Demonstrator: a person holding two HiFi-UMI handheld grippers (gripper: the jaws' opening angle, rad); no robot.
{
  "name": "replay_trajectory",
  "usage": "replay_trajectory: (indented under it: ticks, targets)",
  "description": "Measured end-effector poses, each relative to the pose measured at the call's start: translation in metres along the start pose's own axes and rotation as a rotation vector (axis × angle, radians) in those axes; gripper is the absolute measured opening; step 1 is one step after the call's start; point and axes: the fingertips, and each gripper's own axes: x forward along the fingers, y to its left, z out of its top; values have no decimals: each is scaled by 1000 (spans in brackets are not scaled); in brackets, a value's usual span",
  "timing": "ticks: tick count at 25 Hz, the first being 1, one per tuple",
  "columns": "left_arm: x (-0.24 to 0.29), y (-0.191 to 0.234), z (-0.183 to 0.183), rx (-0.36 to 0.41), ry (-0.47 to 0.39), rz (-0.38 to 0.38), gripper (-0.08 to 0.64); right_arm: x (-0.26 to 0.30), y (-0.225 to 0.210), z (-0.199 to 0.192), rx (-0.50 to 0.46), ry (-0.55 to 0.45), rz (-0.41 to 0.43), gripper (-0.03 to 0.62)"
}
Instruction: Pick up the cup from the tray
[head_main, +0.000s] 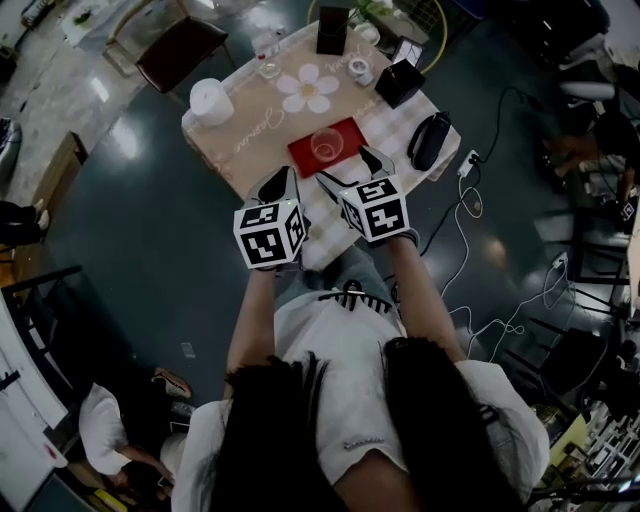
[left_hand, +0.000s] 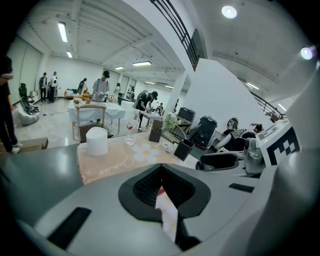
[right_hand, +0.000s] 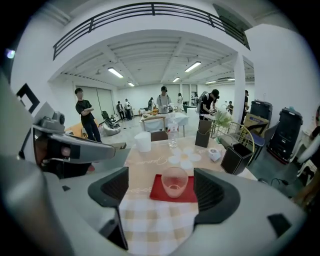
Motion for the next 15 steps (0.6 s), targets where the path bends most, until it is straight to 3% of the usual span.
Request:
replay_trajectory:
  ticks: [15]
  targets:
    - [46, 25, 14, -44, 56, 35, 5, 76, -22, -12, 9, 150, 47, 407]
